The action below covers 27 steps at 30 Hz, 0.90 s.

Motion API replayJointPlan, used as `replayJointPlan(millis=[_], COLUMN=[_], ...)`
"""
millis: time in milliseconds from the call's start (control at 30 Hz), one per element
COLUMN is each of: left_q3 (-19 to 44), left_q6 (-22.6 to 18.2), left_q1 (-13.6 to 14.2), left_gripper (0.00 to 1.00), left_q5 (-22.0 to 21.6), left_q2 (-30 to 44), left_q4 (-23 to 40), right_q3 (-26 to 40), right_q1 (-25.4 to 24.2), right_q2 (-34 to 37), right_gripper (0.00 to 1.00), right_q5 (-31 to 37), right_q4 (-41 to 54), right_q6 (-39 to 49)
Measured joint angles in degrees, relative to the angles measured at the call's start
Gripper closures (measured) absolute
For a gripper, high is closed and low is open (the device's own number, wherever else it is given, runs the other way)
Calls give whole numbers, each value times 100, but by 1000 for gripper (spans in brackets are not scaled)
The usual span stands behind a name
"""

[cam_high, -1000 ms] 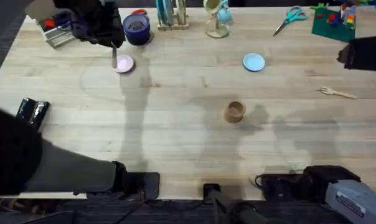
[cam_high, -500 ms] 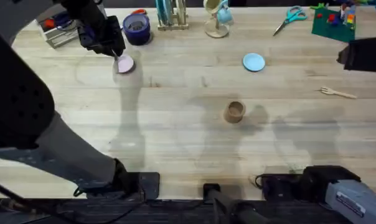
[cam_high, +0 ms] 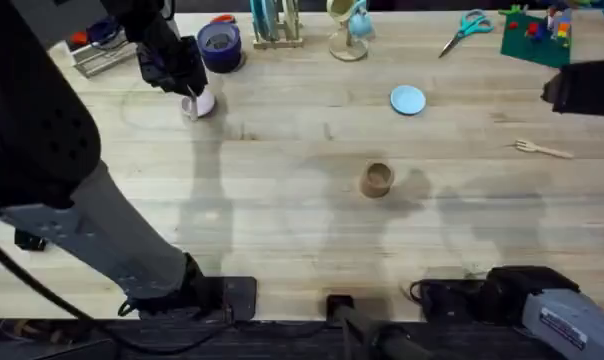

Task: Pick up a utensil and set it on the pink plate, then put the other utensil in the container.

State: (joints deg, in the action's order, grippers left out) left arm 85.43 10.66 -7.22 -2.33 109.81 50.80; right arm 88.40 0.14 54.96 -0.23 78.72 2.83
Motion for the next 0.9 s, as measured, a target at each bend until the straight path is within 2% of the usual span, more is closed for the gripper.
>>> replayJointPlan(millis=[267,900], left_q3=[2,2], left_q6=[-1,0], left_q1=[0,0], left_gripper=[960,956], left_q5=[2,2], left_q2=[156,355], left_q4=[-244,-215], right_q3=[0,0], right_q1=[0,0], right_q2=[0,0], right_gripper=[6,6], right_q5=[0,0], right_q4=[0,0], right_q6=[-1,0])
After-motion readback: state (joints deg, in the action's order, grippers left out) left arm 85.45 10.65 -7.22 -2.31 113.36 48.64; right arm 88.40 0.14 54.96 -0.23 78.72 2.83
